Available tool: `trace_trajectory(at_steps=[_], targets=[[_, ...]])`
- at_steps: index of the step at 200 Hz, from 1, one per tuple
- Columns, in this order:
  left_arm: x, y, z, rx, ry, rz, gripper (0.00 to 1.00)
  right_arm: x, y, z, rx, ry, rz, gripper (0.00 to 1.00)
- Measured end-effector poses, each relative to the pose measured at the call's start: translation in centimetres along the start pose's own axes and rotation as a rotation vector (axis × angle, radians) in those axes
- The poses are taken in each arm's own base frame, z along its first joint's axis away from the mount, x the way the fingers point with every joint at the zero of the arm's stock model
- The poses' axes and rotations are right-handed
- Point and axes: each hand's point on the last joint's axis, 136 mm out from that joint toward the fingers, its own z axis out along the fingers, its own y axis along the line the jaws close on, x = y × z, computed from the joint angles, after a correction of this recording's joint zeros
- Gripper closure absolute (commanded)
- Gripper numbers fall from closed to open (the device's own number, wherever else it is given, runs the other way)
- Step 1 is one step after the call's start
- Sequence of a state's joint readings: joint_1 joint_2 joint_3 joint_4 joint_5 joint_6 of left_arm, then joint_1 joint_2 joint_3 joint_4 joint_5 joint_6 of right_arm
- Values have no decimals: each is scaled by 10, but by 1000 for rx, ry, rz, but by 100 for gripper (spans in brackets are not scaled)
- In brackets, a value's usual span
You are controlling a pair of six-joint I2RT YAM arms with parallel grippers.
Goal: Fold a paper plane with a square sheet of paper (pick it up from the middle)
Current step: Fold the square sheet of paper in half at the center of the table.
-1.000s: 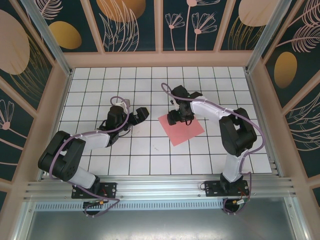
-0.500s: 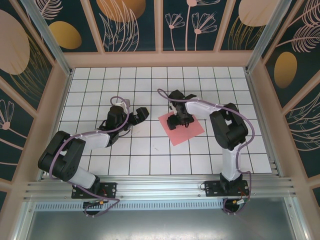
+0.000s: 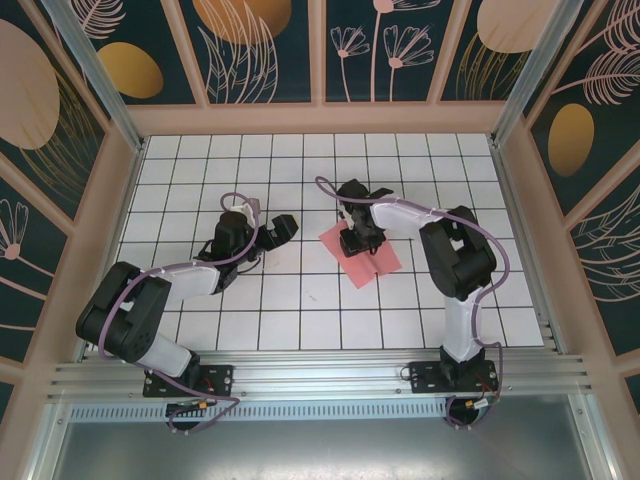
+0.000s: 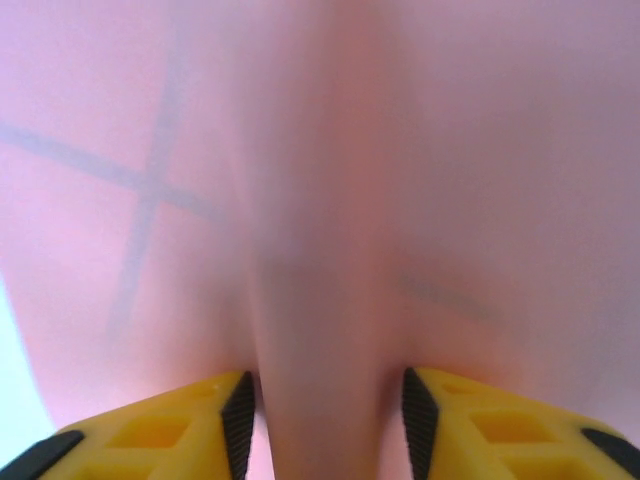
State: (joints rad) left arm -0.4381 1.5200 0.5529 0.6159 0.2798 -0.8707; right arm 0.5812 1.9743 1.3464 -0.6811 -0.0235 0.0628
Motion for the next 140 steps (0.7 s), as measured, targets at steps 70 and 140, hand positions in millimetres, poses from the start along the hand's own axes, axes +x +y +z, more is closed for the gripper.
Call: trace_trajectory(at_steps=[70,140], targets=[[0,0,0,0,-1,-7,1,-28,49,-70,-324,-210,74,62],[-5,-8,-2,22,-11,-4,1,-19,58,-69,-628,-247,278,58]])
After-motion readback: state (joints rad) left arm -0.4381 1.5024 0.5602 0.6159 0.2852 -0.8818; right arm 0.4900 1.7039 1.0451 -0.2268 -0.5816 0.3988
